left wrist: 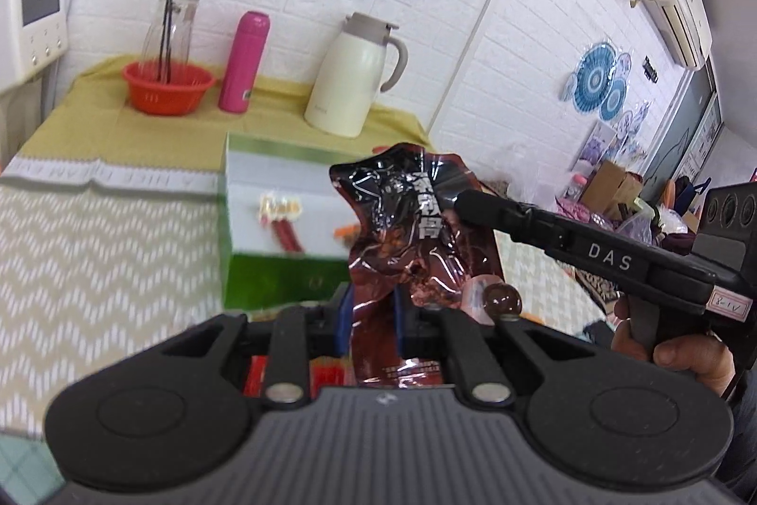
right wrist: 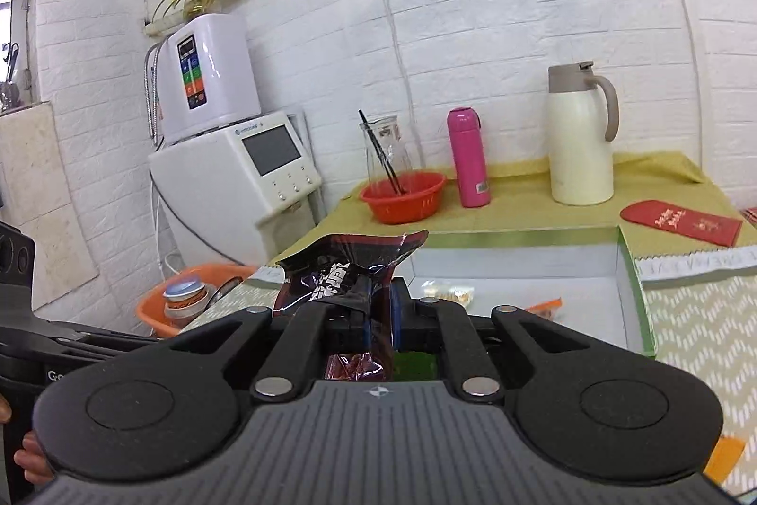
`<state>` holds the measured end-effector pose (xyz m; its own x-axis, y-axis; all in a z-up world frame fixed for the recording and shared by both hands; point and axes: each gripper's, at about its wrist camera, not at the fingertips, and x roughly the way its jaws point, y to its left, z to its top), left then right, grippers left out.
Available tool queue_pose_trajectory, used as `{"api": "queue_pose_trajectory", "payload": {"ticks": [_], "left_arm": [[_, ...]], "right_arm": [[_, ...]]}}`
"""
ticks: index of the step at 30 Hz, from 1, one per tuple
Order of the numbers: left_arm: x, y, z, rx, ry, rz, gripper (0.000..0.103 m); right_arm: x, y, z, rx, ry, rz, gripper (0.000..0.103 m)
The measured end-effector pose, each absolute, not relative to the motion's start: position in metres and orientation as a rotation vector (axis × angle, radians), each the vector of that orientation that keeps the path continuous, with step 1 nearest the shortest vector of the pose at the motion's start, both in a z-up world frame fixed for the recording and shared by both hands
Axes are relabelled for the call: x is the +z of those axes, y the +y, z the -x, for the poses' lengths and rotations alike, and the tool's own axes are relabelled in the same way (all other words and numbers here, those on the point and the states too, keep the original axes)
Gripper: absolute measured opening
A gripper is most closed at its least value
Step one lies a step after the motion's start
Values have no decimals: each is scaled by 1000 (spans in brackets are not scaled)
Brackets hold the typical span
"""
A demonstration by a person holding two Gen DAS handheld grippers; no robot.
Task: Organize snacks
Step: 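Lift the brown pouch into the green box and release it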
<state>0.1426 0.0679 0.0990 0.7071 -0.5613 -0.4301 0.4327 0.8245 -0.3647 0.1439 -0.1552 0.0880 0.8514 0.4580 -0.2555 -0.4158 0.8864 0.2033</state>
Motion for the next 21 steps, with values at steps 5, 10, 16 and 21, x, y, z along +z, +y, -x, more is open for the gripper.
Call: {"api": "queue_pose_trajectory", "payload": {"ticks": [5, 10, 16, 21], "left_arm": [[109, 62, -187, -566, 539, 266, 6], [105, 52, -231, -568, 563, 281, 6], [83, 43, -276, -562, 622, 293, 6], [64, 40, -300, -557, 672, 288, 6]], "right_arm": [[104, -164, -183, 450, 293, -133, 16], [102, -175, -221, 428, 302, -158, 16], [81, -189, -263, 410, 363, -221, 16], [59, -194, -285, 406, 417, -243, 16]]}}
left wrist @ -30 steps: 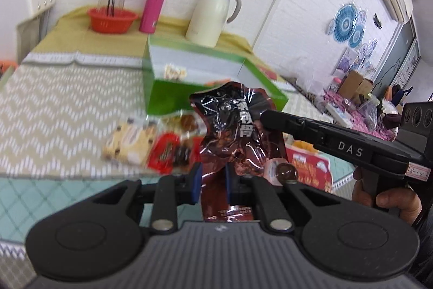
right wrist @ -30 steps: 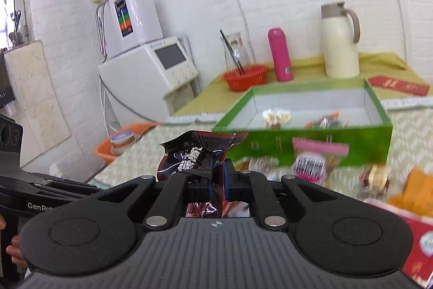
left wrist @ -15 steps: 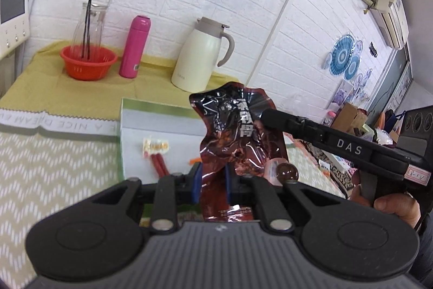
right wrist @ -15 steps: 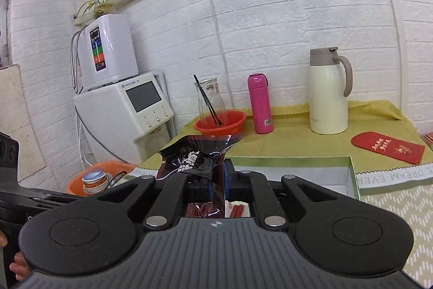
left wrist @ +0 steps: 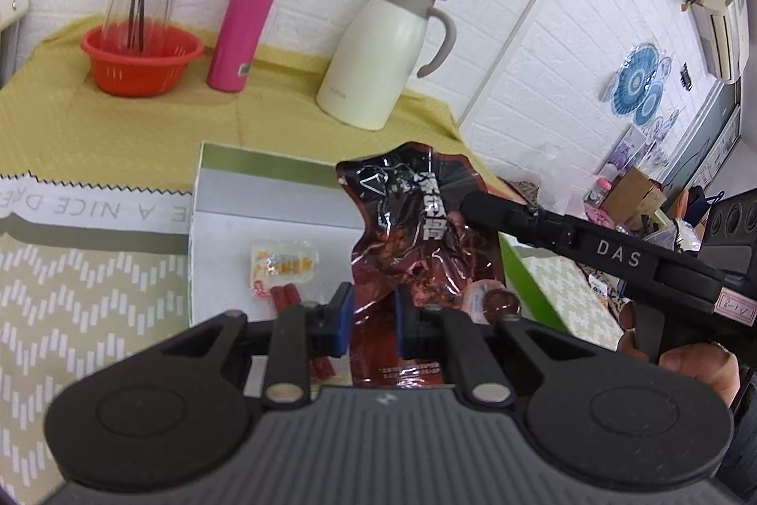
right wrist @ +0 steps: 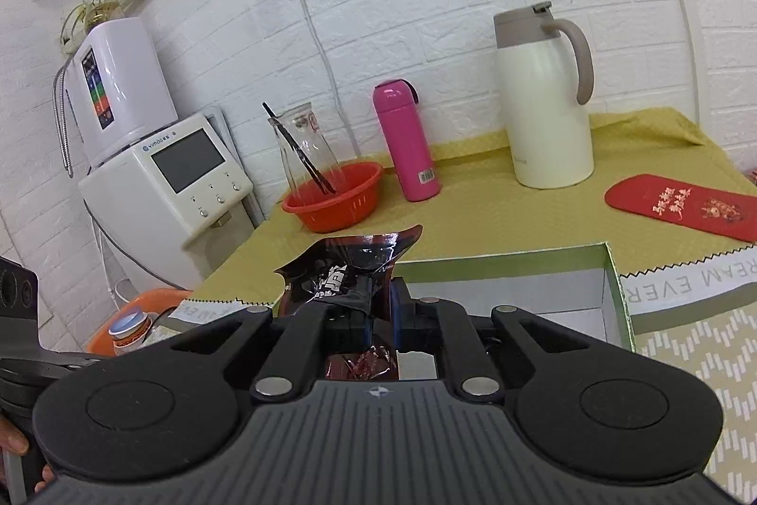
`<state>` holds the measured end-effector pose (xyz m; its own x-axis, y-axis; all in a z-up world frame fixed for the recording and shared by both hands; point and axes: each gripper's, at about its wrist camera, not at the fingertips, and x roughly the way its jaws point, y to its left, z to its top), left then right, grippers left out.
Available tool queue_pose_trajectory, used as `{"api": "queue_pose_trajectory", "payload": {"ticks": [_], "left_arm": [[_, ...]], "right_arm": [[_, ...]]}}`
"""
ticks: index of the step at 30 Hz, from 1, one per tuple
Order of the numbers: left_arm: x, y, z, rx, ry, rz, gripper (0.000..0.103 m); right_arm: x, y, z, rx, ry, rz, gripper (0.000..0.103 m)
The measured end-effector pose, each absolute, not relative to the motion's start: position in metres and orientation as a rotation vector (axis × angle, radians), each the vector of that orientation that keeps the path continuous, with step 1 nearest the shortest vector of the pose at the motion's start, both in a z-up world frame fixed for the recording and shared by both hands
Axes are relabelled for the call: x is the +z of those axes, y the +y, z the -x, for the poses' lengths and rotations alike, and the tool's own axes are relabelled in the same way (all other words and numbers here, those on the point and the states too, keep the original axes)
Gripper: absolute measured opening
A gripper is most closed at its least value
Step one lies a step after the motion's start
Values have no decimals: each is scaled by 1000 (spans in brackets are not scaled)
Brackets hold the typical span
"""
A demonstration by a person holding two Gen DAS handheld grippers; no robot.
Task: Organize snacks
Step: 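Lift the brown pouch into the green box and release it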
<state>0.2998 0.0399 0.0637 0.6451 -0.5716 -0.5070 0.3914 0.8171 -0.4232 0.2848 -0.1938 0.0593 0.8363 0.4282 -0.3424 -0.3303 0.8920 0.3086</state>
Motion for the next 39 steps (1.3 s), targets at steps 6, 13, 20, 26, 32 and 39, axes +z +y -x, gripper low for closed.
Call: {"api": "queue_pose_trajectory", "payload": {"ticks": [6, 13, 20, 26, 32, 39], "left_arm": [[45, 42, -317, -546, 724, 289, 7], [41, 34, -317, -518, 696, 224, 13], [65, 42, -296, -402, 521, 259, 102], [80, 47, -277, -326, 470, 262, 102], [90, 43, -257, -340, 468, 232, 102], [108, 42, -221, -334, 435, 214, 102]], "right_arm": [[40, -194, -302, 402, 477, -266, 16], [28, -194, -312, 392, 524, -289, 36], [41, -190, -295, 387, 414, -253, 103], [53, -198, -284, 399, 394, -298, 103], [58, -198, -268, 391, 398, -287, 103], [81, -204, -235, 407, 323, -275, 103]]}}
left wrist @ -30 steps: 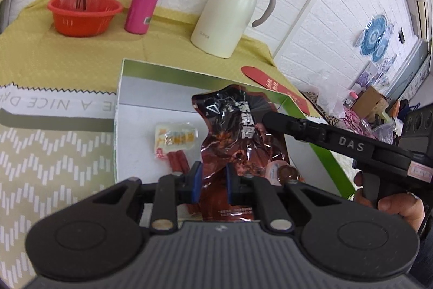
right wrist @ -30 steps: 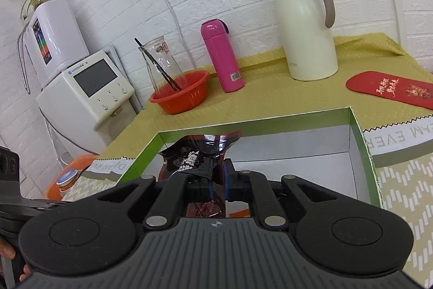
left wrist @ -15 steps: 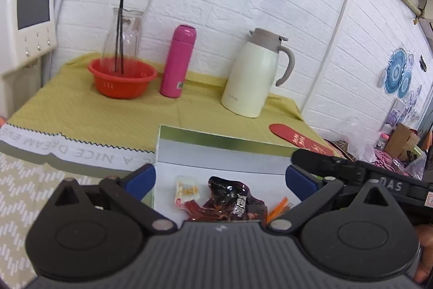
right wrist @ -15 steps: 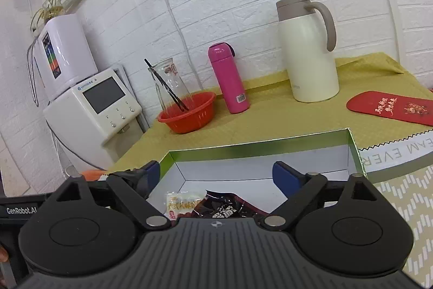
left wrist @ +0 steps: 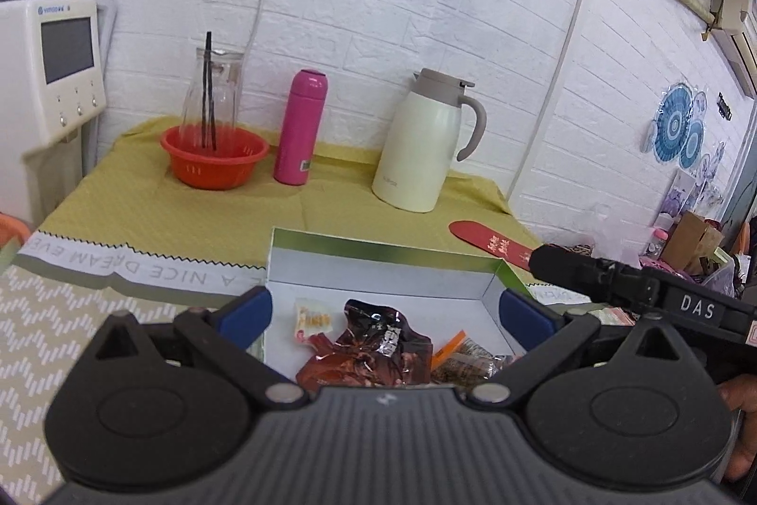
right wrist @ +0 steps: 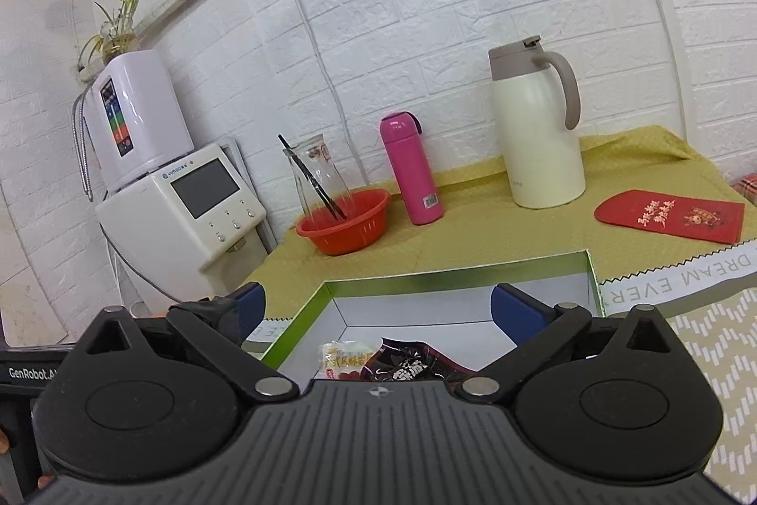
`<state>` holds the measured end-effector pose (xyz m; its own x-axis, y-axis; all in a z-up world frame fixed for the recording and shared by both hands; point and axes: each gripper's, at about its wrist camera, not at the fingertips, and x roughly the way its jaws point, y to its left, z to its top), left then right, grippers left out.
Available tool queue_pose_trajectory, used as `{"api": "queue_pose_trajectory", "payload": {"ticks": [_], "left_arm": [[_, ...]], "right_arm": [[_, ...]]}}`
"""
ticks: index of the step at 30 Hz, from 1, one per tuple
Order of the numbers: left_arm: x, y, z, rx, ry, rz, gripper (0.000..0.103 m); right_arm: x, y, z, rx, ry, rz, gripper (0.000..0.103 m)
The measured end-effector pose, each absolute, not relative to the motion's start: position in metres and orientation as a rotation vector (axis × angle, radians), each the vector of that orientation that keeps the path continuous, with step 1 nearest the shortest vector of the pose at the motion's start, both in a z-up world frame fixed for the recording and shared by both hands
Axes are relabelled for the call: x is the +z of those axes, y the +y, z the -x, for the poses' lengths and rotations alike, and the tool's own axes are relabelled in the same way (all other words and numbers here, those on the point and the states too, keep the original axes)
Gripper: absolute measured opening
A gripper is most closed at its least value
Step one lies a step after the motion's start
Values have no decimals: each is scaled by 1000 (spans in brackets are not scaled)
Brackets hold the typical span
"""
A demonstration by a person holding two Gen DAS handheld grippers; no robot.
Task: Organize snacks
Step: 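Lift the brown pouch into the green box and release it, then move both grippers back to the red Daily Nuts pouch and grasp it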
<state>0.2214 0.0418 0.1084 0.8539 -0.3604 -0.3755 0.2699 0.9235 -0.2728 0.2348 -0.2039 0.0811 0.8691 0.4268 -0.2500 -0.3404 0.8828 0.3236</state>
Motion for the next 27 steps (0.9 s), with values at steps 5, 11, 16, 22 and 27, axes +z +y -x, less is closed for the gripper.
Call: {"api": "queue_pose_trajectory", "payload": {"ticks": [5, 11, 16, 22, 27], "left_arm": [[116, 42, -189, -322, 428, 217, 102], [108, 35, -145, -334, 462, 210, 102], [88, 22, -112, -380, 498, 212, 102], [57, 8, -82, -395, 559, 232, 102], [33, 1, -67, -420, 620, 240, 102]], "right_arm": [[94, -212, -206, 433, 282, -260, 103], [100, -224, -159, 456, 237, -214, 103], [95, -239, -113, 455, 192, -209, 103], [68, -258, -73, 416, 159, -256, 103], [35, -269, -50, 353, 218, -262, 103]]}}
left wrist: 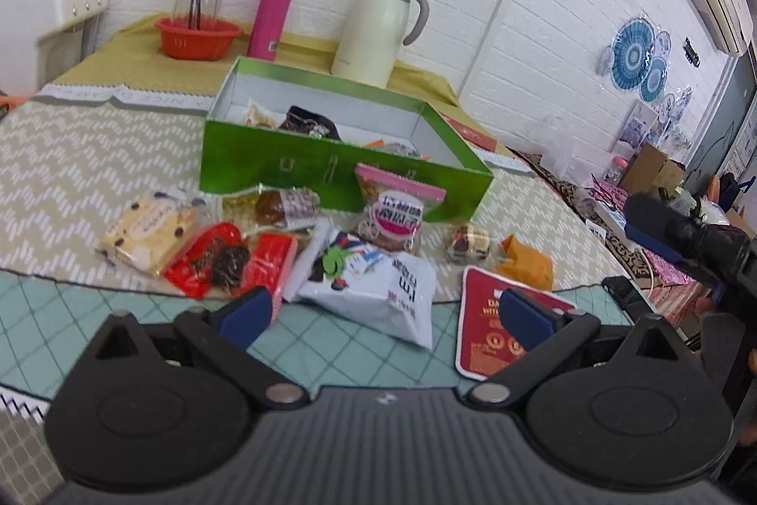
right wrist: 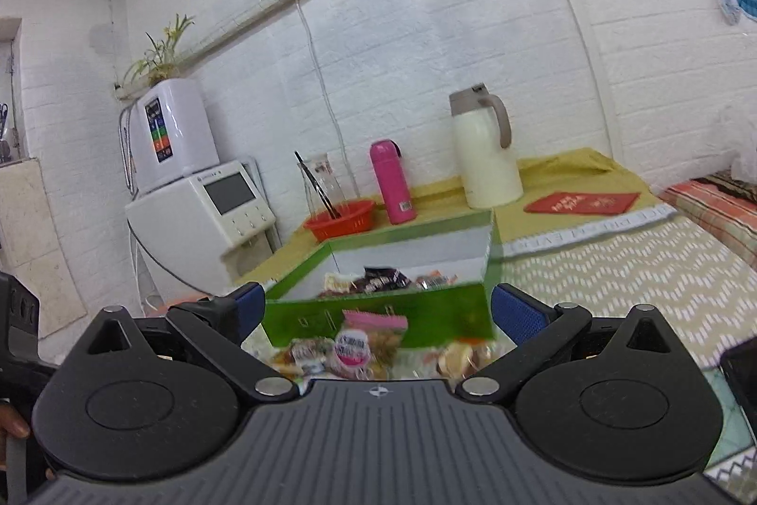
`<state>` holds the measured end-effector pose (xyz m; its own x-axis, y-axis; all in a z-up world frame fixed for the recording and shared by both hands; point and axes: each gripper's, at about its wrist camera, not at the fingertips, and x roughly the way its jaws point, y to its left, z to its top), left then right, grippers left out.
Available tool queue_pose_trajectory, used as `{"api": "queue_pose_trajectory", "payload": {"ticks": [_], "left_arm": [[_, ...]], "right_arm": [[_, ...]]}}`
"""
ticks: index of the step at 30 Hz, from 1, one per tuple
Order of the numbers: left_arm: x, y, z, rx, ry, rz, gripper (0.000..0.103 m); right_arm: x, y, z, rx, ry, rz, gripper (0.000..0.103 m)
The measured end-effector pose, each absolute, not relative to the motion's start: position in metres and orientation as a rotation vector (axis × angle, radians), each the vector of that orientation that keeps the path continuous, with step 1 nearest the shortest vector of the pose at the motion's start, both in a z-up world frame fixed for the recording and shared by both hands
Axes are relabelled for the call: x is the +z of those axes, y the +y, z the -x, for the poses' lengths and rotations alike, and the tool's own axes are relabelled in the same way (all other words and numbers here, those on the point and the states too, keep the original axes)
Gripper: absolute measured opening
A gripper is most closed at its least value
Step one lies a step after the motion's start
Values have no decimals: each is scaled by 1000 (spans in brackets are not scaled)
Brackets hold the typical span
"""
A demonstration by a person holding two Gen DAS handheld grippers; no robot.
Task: Organize snacks
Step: 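Move both grippers back to the red Daily Nuts pouch and grasp it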
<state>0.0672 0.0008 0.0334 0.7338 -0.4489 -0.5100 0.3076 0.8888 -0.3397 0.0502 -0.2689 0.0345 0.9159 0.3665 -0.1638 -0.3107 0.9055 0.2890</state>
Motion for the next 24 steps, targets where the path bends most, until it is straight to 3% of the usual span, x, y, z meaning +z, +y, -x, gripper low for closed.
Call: {"api": "queue_pose_trajectory", "payload": {"ticks": [7, 18, 22, 24], "left_arm": [[10, -22, -63, -537, 726, 243, 102], [-6, -64, -77, -596, 801, 269, 100], [-4, -68, -82, -567, 798, 262, 76], [-4, -70, -83, -561, 799, 255, 74]], "right_arm": [[-16, -298, -30, 200, 378, -312, 103], [-31, -324, -37, 225, 439, -341, 103], [-27, -329, -55, 243, 454, -292, 103], [-25, -330, -63, 247, 452, -258, 103]]}}
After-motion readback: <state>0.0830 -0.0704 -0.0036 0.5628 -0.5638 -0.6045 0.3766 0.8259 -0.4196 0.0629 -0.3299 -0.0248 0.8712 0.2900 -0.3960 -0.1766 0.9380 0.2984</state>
